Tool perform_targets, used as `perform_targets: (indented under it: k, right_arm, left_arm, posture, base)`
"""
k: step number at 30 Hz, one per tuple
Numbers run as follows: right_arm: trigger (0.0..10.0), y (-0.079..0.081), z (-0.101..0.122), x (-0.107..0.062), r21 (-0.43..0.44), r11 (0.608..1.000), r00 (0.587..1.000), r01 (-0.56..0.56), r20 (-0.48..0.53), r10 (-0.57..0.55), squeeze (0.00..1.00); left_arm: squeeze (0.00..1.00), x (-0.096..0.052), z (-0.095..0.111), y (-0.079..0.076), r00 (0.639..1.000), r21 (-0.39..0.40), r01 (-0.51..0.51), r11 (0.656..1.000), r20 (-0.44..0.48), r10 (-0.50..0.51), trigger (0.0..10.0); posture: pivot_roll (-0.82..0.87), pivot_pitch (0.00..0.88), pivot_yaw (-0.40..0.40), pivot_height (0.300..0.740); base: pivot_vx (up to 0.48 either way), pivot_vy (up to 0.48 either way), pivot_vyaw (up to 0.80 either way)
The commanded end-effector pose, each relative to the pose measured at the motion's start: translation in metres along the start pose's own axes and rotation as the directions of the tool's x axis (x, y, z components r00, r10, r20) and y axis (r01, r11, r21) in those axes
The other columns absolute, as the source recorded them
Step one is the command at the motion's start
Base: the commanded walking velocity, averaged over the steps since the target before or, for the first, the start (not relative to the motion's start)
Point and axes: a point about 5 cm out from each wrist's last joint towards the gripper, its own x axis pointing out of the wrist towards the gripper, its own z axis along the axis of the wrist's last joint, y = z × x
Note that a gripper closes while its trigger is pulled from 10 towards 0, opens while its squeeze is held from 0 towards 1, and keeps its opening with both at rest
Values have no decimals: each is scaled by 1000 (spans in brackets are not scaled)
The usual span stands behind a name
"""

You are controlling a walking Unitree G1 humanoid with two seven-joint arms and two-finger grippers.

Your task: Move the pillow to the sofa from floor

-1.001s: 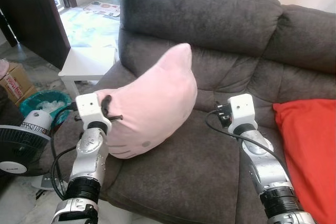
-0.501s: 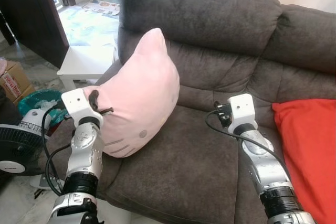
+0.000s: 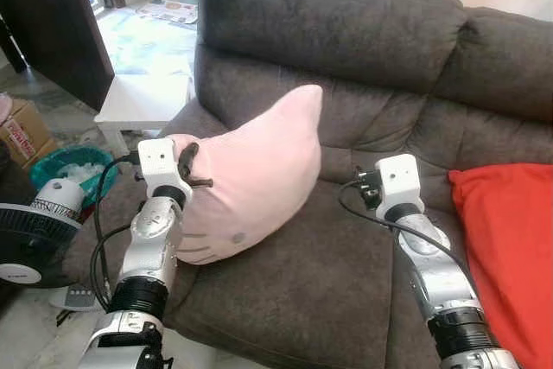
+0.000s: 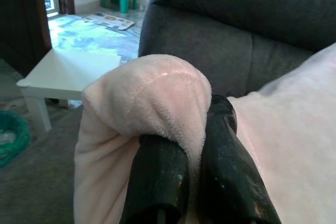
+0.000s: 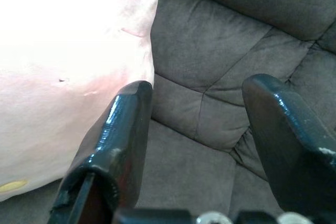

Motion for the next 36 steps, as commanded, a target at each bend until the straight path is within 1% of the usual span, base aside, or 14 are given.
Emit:
perform_targets:
  k: [1,4,9,15,16,17,18,30,35,36]
  right_arm:
    - [10000,-1,3,-1,9,1000,1000,8,11,-8,0]
    - [10000,0,4,0,10,1000,1000,4,12,-4,0]
    - [10000,0,4,0,10,1000,1000,2,12,-2,0]
    - [10000,-1,3,-1,8,1000,1000,2,9,-2,0]
    - [10000,-1,2,-1,8,1000,1000,2,7,-2,0]
    - [10000,-1,2,-1,8,1000,1000,2,7,-2,0]
    - [10000,-1,2,-1,7,1000,1000,2,7,-2,0]
    - [10000,-1,2,0,5,1000,1000,-2,4,2,0]
    - [10000,-1,3,0,4,1000,1000,-1,5,1,0]
    - [10000,-1,2,0,5,1000,1000,-1,5,1,0]
  left_arm:
    - [0,4,18,7,997,6,-25,1000,78,24,10000]
    - [0,3,18,7,996,0,-39,999,81,39,10000]
    - [0,2,17,10,992,-17,-89,996,90,91,10000]
    - [0,-1,13,12,990,-12,-111,994,81,112,10000]
    - [973,-1,13,14,989,-17,-122,992,81,123,10000]
    - [973,-1,13,14,989,-17,-122,992,81,123,10000]
    - [1000,-1,13,16,988,-20,-129,991,81,130,10000]
    - [1000,-2,13,18,988,-11,-131,991,78,132,10000]
    - [1000,-4,17,19,987,-6,-130,991,96,130,10000]
    - [1000,-6,20,17,988,13,-113,993,110,111,10000]
  posture:
    - [134,46,-98,740]
    - [132,45,-98,740]
    - [130,46,-98,740]
    - [128,45,-98,740]
    - [128,44,-98,740]
    - [128,44,-98,740]
    - [129,43,-97,740]
    - [131,37,-101,740]
    - [131,38,-101,740]
    - [133,40,-100,740]
  base:
    - [0,0,0]
    - [0,0,0]
    - [0,0,0]
    - [0,0,0]
    - [0,0,0]
    - [0,0,0]
    - [0,0,0]
    - [0,0,0]
    - [0,0,0]
    - [0,0,0]
